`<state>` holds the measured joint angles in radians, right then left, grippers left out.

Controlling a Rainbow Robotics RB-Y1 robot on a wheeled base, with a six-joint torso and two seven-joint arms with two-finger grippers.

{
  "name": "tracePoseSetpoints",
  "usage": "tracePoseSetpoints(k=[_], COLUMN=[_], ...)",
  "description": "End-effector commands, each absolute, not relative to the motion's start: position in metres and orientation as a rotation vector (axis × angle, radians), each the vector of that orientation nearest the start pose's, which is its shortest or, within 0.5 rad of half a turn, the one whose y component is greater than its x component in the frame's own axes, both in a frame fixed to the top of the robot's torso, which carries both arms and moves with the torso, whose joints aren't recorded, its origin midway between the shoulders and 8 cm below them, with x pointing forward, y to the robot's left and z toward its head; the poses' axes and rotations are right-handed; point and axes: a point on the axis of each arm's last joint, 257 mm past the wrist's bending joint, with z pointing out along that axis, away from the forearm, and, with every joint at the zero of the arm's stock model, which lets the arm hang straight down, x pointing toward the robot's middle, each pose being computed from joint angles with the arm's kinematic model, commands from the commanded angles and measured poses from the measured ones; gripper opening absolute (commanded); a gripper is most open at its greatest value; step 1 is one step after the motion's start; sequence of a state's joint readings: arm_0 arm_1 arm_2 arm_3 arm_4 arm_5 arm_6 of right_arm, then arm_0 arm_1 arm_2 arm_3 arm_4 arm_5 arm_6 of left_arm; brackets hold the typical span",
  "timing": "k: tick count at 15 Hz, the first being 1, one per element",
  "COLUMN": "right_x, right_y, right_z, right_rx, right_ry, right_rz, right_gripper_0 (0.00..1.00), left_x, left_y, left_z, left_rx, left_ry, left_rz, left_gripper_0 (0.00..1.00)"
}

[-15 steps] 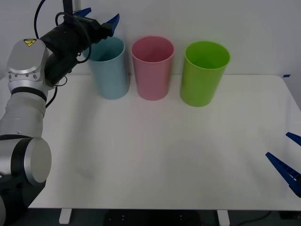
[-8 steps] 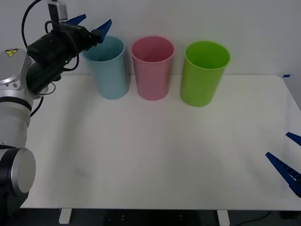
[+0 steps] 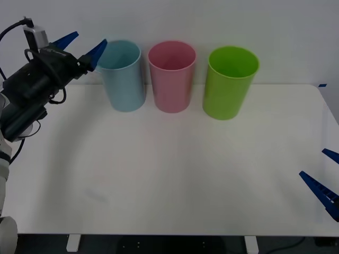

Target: Grasp the object on the table and drop it into the matching bin: aluminum can to the light blue bin, PET bottle to the pink bin.

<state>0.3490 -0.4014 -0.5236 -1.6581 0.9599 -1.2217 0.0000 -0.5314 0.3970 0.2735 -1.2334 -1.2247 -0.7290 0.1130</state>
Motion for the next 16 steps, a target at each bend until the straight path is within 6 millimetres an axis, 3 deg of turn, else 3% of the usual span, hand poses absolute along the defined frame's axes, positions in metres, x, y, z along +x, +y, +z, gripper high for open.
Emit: tracePoseSetpoints(k=[1,10,16], right_x=[0.342,0.342,0.342], right_y=[-0.33,-0.33,-0.33], right_z=[-0.169,-0.169,-0.169], right_rx=[-0.465,-0.465,-0.465], right_ry=[1.441,1.441,1.441], right_rz=[0.567,0.567,0.567], right_gripper_0=[1.0,1.0,1.0], left_x=[0.595,0.509,0.449], left_y=[0.254,0.314,0.334], left_z=[-0.027,-0.076,-0.101], left_rx=[0.369,0.566,0.654], left_ry=[1.263,1.336,1.382], left_rz=[-0.486,-0.509,-0.467], left_gripper_0=[1.0,1.0,1.0])
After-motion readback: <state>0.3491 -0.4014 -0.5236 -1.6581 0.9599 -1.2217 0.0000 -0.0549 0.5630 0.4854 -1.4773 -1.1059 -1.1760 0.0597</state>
